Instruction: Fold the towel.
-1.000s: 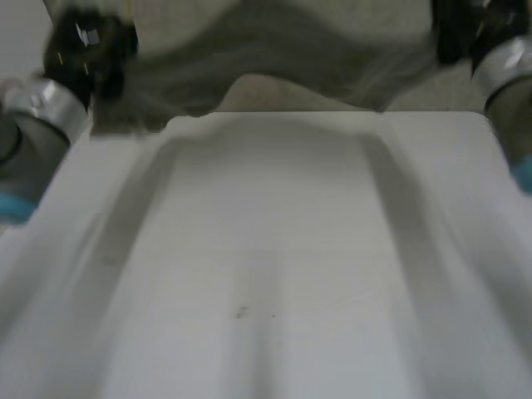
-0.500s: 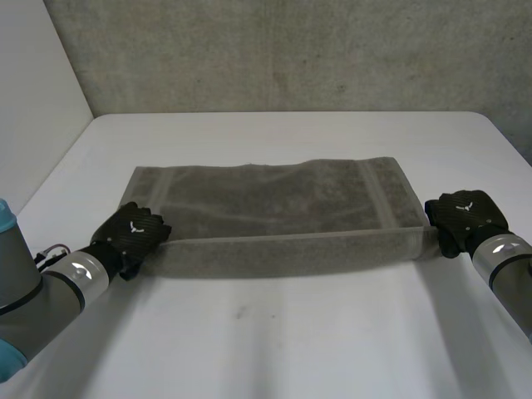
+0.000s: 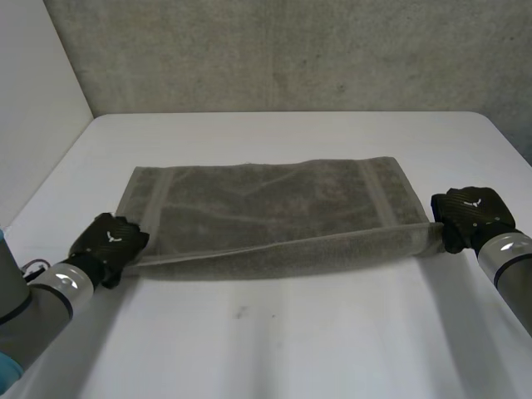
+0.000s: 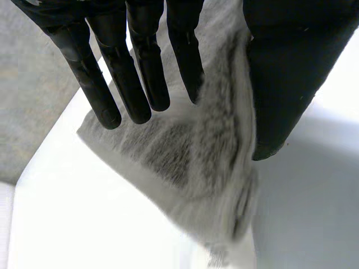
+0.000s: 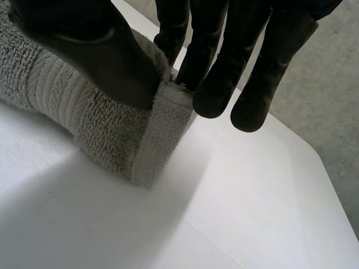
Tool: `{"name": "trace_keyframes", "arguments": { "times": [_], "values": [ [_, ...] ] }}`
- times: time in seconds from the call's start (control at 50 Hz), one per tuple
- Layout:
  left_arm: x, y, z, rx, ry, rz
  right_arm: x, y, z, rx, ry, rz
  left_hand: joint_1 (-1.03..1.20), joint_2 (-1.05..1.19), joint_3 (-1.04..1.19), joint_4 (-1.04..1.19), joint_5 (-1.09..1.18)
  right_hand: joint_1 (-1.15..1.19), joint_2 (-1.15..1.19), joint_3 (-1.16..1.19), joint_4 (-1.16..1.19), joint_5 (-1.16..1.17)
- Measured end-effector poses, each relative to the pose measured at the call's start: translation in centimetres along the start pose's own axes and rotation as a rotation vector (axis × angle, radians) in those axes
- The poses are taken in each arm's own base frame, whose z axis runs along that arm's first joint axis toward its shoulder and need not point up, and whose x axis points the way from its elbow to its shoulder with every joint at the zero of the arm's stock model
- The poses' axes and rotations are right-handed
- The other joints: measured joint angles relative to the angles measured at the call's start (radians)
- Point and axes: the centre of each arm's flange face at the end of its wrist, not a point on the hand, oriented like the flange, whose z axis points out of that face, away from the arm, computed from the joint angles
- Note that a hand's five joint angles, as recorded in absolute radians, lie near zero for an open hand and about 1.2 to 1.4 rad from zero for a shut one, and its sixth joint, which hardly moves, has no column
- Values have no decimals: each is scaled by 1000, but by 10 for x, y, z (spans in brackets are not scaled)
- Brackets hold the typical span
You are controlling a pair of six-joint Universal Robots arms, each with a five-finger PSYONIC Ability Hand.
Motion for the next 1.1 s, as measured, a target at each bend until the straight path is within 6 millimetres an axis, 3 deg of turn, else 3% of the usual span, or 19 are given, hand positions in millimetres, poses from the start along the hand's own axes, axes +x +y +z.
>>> {"name": "trace_keyframes", "arguments": {
  "times": [0.14, 0.24, 0.34, 0.48, 0.64, 0.9, 1.02, 1.1],
  "values": [
    [-13, 3, -4, -22, -46, -9, 0, 1, 0, -4, -2, -1, 58, 64, 64, 64, 63, 0, 0, 0, 0, 0],
    [-15, 2, -9, -31, -45, -21, -2, 3, -2, -13, -8, -3, 380, 387, 385, 380, 379, 0, 0, 0, 0, 0],
    [-11, -1, -14, -39, -20, -50, -3, 4, -5, -23, -9, -8, 442, 477, 475, 477, 463, 0, 0, 0, 0, 0],
    [-8, -10, -26, -43, 5, -106, -1, -4, -17, -36, -13, -29, 453, 492, 491, 493, 476, 0, 0, 0, 0, 0],
    [-13, -16, -51, -60, -1, -147, 2, -9, -45, -151, -65, -86, 453, 494, 493, 494, 476, 0, 0, 0, 0, 0],
    [-26, -27, -100, -7, 40, -263, 35, -21, -96, -273, -99, -181, 459, 494, 493, 494, 481, 0, 0, 0, 0, 0],
    [-30, -32, -106, 18, 79, -308, 44, -28, -104, -266, -131, -193, 459, 494, 493, 495, 481, 0, 0, 0, 0, 0],
    [-36, -30, -99, 35, 94, -317, 49, -31, -95, -222, -136, -201, 459, 494, 493, 495, 481, 0, 0, 0, 0, 0]
  ]
}}
